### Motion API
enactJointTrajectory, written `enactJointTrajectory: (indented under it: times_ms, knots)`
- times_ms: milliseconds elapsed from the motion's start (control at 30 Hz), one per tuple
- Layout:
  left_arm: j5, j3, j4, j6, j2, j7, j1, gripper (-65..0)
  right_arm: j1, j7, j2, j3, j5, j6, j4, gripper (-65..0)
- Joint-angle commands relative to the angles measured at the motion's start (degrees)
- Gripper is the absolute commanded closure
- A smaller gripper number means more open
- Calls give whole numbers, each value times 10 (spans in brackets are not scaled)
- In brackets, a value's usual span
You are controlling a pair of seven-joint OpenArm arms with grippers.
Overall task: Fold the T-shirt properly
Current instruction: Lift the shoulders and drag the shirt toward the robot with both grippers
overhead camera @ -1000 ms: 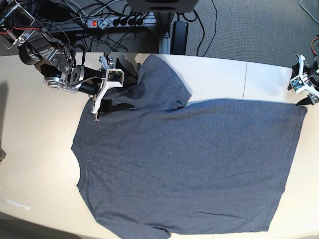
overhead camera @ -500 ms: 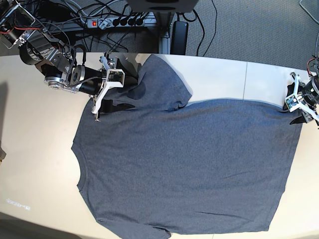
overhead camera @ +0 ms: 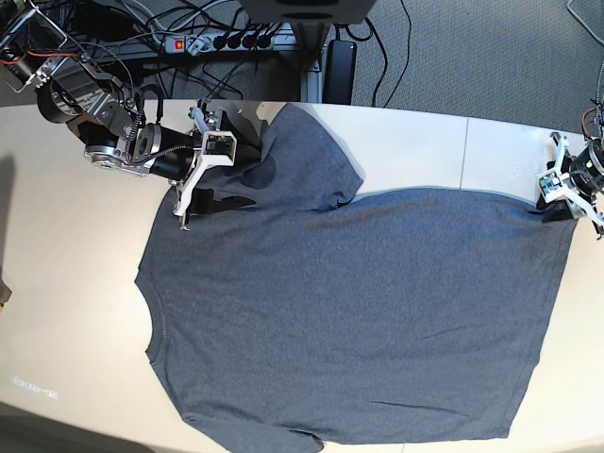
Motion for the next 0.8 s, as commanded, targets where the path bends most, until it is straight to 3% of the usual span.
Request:
enactJointTrajectory:
  times_ms: [0,67,200,433,767]
  knots:
    - [12,2,-6,-28,-10,22,5,-90,-3,-69,11,-4,-47,-6,-11,-427]
    - [8,2,-6,-28,-9,22,5,-26,-3,-69,11,-4,-47,-6,-11,-337]
    - [-2,2,-6,-28,-8,22,5,0,-4,-69,11,-4,-47,-6,-11,-12]
    - [-5,2,-6,-49,-8,14,5,0,-4,-71,10,-4,-45,-6,-11,0]
    - [-74,-20,8,-62,-9,-3,5,0,-14,-71,11,19,37,-3,1,0]
